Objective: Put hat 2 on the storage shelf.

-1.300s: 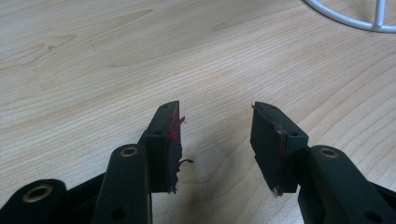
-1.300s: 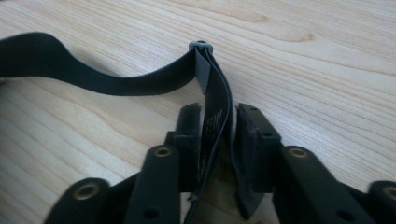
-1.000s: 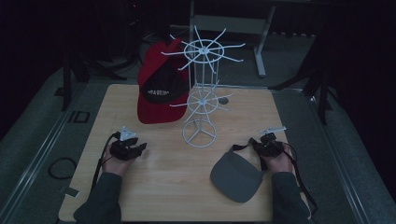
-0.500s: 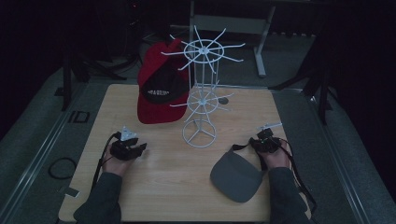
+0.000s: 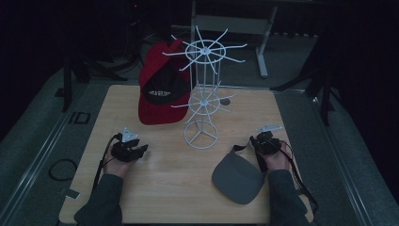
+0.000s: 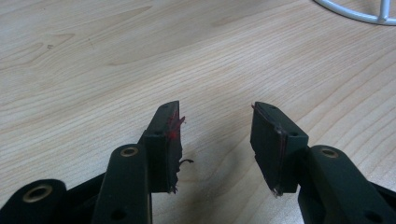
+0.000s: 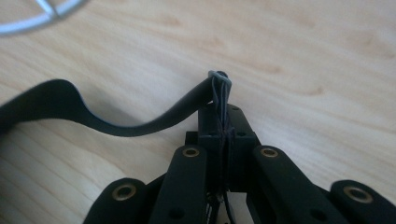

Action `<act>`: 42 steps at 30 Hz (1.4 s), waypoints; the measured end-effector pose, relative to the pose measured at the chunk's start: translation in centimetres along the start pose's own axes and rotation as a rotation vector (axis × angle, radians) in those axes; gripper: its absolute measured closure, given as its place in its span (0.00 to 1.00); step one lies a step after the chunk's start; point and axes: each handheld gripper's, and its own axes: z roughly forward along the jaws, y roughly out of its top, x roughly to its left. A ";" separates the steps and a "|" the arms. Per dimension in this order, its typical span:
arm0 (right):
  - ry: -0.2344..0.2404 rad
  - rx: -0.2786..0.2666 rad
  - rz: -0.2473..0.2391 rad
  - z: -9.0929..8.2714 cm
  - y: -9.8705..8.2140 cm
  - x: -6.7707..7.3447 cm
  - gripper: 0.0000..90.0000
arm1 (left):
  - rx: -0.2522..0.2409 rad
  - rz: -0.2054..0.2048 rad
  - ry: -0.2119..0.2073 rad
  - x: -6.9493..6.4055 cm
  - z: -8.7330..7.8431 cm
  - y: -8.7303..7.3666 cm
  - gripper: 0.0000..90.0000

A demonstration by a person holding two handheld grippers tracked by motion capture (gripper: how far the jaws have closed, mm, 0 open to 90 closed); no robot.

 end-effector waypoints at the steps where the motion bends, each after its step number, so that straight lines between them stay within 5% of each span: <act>1: -0.001 -0.016 0.004 -0.2 0.1 0.0 0.98 | 0.001 0.001 -0.001 0.0 0.0 0.0 0.59; 9: 0.015 -0.152 0.042 -2.3 1.4 0.2 0.98 | 0.003 0.002 -0.001 0.0 0.0 0.0 0.59; 42: 0.002 -0.343 0.016 -6.8 5.9 -0.3 0.98 | 0.007 0.004 0.000 -0.1 0.1 0.0 0.59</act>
